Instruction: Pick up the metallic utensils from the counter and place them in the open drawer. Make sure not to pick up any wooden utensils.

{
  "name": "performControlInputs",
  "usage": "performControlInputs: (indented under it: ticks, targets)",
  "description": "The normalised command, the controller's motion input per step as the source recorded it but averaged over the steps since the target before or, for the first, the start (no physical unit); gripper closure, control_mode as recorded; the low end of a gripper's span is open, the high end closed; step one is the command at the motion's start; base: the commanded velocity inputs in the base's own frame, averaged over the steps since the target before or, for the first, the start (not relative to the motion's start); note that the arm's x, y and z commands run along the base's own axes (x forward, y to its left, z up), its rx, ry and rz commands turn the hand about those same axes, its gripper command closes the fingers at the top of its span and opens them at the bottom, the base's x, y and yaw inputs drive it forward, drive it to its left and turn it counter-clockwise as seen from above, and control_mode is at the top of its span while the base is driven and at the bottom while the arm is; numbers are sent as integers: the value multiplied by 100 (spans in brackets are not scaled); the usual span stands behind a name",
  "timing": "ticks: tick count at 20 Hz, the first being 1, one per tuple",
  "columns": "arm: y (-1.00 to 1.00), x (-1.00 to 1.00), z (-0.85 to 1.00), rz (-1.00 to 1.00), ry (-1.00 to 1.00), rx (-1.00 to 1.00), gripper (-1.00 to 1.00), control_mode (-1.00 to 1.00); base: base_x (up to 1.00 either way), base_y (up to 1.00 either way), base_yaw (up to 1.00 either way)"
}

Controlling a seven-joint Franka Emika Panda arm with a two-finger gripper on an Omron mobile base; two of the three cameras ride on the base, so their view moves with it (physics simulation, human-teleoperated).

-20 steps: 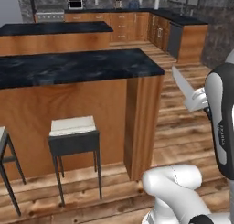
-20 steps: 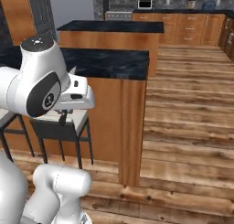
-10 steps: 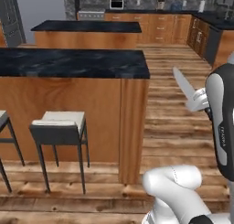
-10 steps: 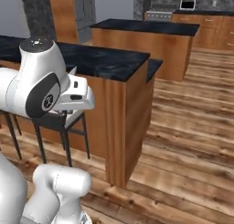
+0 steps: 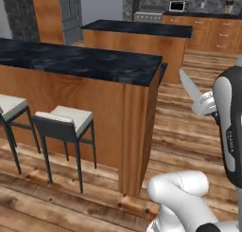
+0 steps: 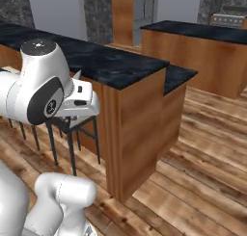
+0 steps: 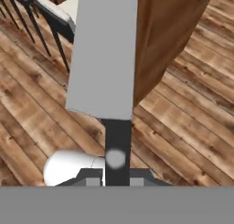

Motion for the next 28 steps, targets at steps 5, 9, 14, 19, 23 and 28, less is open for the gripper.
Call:
performControlInputs:
  ticks: [5, 9, 14, 19, 23, 28]
  targets:
    - [0, 0, 0, 0, 0, 0, 100, 100, 23, -100, 51]
    - [0, 0, 0, 0, 0, 0, 100, 100, 24, -100, 50]
    - [0, 0, 0, 0, 0, 0, 100, 100, 25, -100, 48]
    - [0, 0, 0, 0, 0, 0, 100, 100, 24, -100, 43]
    - [0, 0, 0, 0, 0, 0, 100, 100, 20, -100, 33]
    - [0, 0, 0, 0, 0, 0, 100, 100, 14, -100, 22]
